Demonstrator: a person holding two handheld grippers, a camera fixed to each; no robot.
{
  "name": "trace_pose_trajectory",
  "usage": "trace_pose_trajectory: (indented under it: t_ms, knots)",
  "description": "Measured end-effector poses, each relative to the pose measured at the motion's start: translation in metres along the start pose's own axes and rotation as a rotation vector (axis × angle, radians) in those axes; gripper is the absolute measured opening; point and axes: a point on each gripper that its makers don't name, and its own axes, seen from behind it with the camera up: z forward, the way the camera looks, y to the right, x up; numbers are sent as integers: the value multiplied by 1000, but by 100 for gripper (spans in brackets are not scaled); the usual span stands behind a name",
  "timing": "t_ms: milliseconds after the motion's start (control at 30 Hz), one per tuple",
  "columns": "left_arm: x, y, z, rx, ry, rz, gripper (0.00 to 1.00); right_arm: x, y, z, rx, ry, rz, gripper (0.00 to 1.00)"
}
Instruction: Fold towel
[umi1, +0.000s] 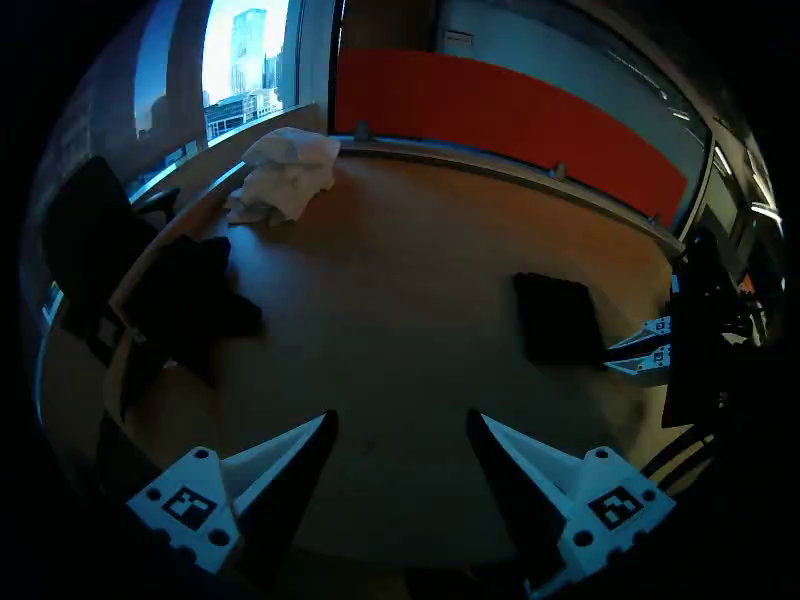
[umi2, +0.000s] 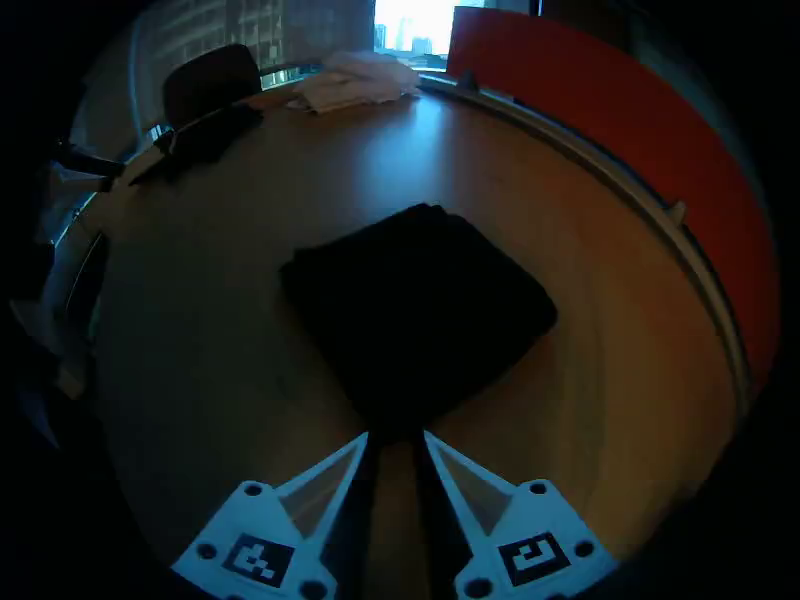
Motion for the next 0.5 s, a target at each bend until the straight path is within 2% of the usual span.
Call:
trace_pose_trajectory:
  t_ms: [100,167,367,500]
  knots:
    - [-1,0,0,-2,-1,1,95,1,-1,-1,1,5,6,8]
    - [-1,1,0,-3,-1,3,96,2,0,-1,-4,9,10,4]
    - [1,2,2,-12,1,8,95,14,4,-7,-19,40,25,4]
    - [3,3,3,-18,7,10,96,34,11,-17,-34,79,23,4]
